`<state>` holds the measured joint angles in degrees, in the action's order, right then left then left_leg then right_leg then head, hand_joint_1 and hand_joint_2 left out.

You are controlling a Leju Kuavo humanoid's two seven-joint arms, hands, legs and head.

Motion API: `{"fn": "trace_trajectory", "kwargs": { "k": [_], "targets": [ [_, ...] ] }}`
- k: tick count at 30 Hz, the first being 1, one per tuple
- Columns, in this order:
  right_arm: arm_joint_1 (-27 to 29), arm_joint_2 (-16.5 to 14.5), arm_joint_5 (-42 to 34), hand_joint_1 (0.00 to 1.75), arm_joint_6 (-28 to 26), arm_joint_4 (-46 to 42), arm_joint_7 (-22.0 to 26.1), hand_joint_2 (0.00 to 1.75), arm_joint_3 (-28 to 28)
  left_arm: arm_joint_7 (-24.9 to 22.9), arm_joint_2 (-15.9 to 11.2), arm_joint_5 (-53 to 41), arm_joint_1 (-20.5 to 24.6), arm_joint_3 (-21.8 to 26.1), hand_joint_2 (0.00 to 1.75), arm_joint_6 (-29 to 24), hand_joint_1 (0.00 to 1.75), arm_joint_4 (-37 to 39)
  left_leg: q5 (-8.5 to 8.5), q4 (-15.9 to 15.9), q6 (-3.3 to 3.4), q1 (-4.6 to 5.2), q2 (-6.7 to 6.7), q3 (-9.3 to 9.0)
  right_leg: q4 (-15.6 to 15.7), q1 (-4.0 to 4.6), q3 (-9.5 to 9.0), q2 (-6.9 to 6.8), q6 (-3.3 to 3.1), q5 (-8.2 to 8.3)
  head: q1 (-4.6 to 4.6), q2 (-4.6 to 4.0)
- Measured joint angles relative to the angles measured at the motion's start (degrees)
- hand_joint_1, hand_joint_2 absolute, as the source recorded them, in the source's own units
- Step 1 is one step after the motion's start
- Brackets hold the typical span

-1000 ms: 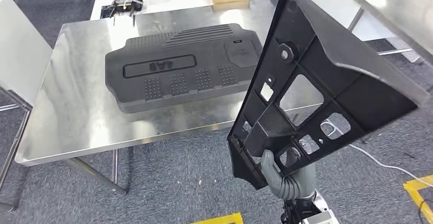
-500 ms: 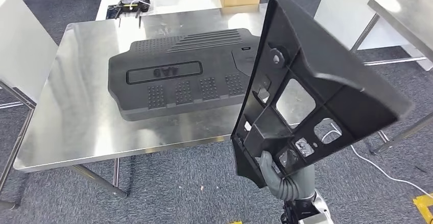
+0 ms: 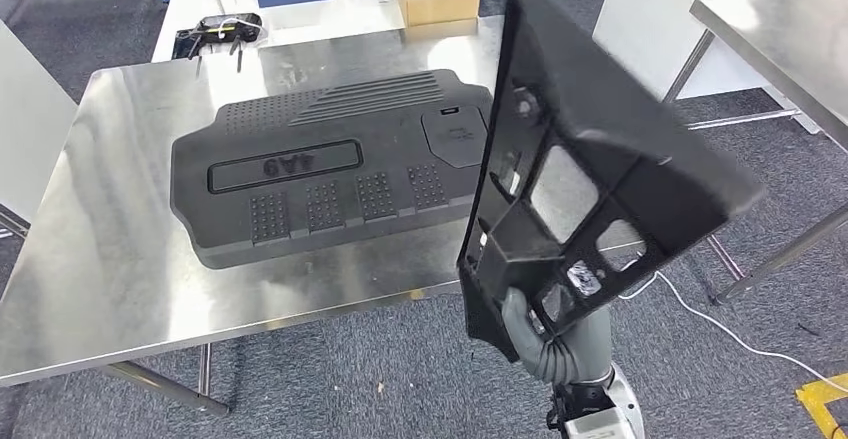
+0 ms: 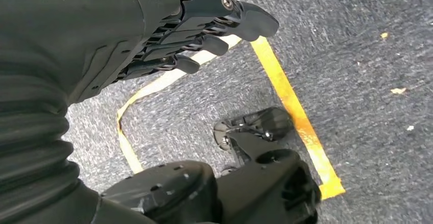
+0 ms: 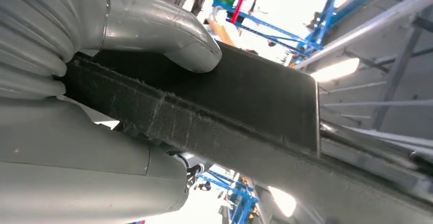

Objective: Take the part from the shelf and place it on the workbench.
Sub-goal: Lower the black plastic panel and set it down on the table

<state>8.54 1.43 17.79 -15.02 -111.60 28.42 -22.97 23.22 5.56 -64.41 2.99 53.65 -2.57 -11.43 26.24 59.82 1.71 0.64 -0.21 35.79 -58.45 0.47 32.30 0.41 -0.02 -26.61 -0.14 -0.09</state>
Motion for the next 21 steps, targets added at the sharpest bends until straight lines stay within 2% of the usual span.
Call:
{"fn": "trace_trajectory", "kwargs": {
  "k": [1, 4, 5, 7, 8, 9, 10, 11, 12, 13, 14, 15, 17, 19, 21],
  "targets": [
    [-0.12, 0.01, 0.47, 1.75, -0.14, 0.07, -0.1, 1.75, 0.0, 0.04, 0.05, -0.01, 0.02, 0.01, 1.75, -0.01, 0.0, 0.0, 0.34, -0.13, 0.15, 0.15, -0.04, -0.06, 0.01, 0.07, -0.1, 0.03, 0.34, -0.22, 0.0, 0.0],
    [-0.58, 0.1, 2.43, 1.75, -0.66, 0.18, -0.41, 1.75, -0.04, 0.17, 0.38, -0.01, 0.04, 0.03, 1.75, -0.01, 0.0, 0.0, -0.62, -1.18, 0.74, -0.29, -0.02, -1.48, -1.33, 0.23, 0.39, -0.04, 1.2, -1.26, 0.04, 0.0],
    [-0.86, 0.19, 3.42, 1.75, -1.0, 0.24, -0.62, 1.75, -0.08, 0.22, 0.48, -0.01, 0.12, 0.05, 1.75, 0.0, 0.0, 0.0, -0.74, -1.57, 0.87, -0.54, 0.0, -1.99, -3.4, 0.21, 1.52, -0.07, 1.32, -2.08, 0.09, 0.0],
    [-1.45, 0.48, 5.63, 1.75, -1.86, 0.51, -1.3, 1.75, -0.19, 0.29, 0.58, -0.03, 0.26, 0.11, 1.75, 0.03, 0.0, 0.0, -0.52, -1.78, 1.09, -0.69, -0.03, -2.31, -10.31, -0.22, 5.73, -0.07, 1.39, -4.29, 0.14, 0.0],
    [-1.73, 0.67, 7.17, 1.75, -2.48, 0.73, -1.84, 1.75, -0.26, 0.3, 0.65, -0.1, 0.31, 0.16, 1.75, 0.05, 0.0, 0.0, -0.32, -1.77, 1.11, -0.72, -0.1, -2.42, -13.65, -0.48, 8.03, -0.08, 1.6, -5.05, 0.15, 0.0],
    [-2.13, 0.89, 9.23, 1.75, -3.28, 1.05, -2.54, 1.75, -0.39, 0.29, 0.73, -0.19, 0.32, 0.21, 1.75, 0.08, 0.0, 0.0, -0.08, -1.76, 1.06, -0.77, -0.18, -2.61, -15.49, -0.76, 9.66, -0.08, 2.04, -5.06, 0.14, 0.0],
    [-2.79, 1.13, 11.75, 1.75, -4.15, 1.48, -3.36, 1.75, -0.61, 0.26, 0.81, -0.32, 0.31, 0.25, 1.75, 0.09, 0.0, 0.0, 0.2, -1.73, 0.91, -0.85, -0.26, -2.91, -15.16, -1.06, 10.21, -0.1, 2.75, -4.08, 0.15, 0.0],
    [-3.73, 1.37, 14.35, 1.75, -4.88, 2.0, -4.28, 1.75, -0.89, 0.15, 0.92, -0.5, 0.34, 0.28, 1.75, 0.02, 0.0, 0.0, 0.52, -1.71, 0.72, -0.97, -0.31, -3.32, -12.58, -1.36, 9.57, -0.14, 3.6, -2.26, 0.14, 0.0],
    [-4.96, 1.58, 16.55, 1.75, -5.33, 2.56, -5.21, 1.75, -1.26, -0.08, 1.02, -0.67, 0.41, 0.29, 1.75, -0.18, 0.0, -0.01, 0.9, -1.69, 0.43, -1.07, -0.35, -3.75, -8.43, -1.68, 8.07, -0.22, 4.49, 0.05, 0.17, 0.0],
    [-6.45, 1.75, 18.39, 1.75, -5.5, 3.25, -6.18, 1.75, -1.7, -0.47, 1.12, -0.85, 0.55, 0.29, 1.75, -0.53, 0.0, -0.02, 1.31, -1.63, 0.06, -1.01, -0.37, -4.09, -4.56, -1.79, 6.36, -0.25, 5.0, 1.89, 0.26, 0.0],
    [-7.99, 1.86, 19.82, 1.75, -5.5, 3.93, -7.15, 1.75, -2.21, -0.95, 1.2, -0.99, 0.76, 0.29, 1.75, -0.96, 0.0, -0.03, 1.67, -1.57, -0.29, -0.91, -0.39, -4.29, -1.65, -1.89, 5.03, -0.23, 4.98, 3.12, 0.3, 0.0],
    [-9.52, 1.92, 21.17, 1.75, -5.47, 4.63, -8.16, 1.75, -2.75, -1.44, 1.24, -1.12, 0.99, 0.29, 1.75, -1.39, 0.0, -0.04, 2.0, -1.47, -0.46, -0.77, -0.39, -4.38, -0.05, -1.98, 4.24, -0.19, 4.66, 3.71, 0.32, 0.0],
    [-12.37, 1.96, 23.99, 1.75, -5.44, 5.93, -10.09, 1.75, -3.84, -2.12, 1.29, -1.43, 1.38, 0.29, 1.75, -1.84, 0.0, -0.06, 2.15, -1.42, 0.01, -0.62, -0.39, -4.41, 0.38, -2.03, 3.96, -0.03, 3.75, 3.74, 0.26, 0.0],
    [-15.37, 1.97, 27.67, 1.75, -5.25, 7.45, -12.36, 1.75, -5.07, -2.63, 1.33, -2.03, 1.68, 0.27, 1.75, -1.8, 0.0, -0.07, 2.06, -1.63, 0.64, -0.66, -0.31, -4.55, 0.39, -1.89, 3.93, 0.1, 3.55, 3.71, 0.26, 0.0],
    [-19.37, 1.96, 32.11, 1.75, -4.14, 9.92, -15.46, 1.75, -6.69, -3.31, 1.4, -2.84, 2.14, 0.14, 1.75, -1.45, 0.0, -0.07, 2.07, -1.93, 0.68, -0.71, -0.16, -4.75, 0.37, -1.72, 3.94, 0.28, 3.37, 3.61, 0.26, 0.0]
  ]
}}
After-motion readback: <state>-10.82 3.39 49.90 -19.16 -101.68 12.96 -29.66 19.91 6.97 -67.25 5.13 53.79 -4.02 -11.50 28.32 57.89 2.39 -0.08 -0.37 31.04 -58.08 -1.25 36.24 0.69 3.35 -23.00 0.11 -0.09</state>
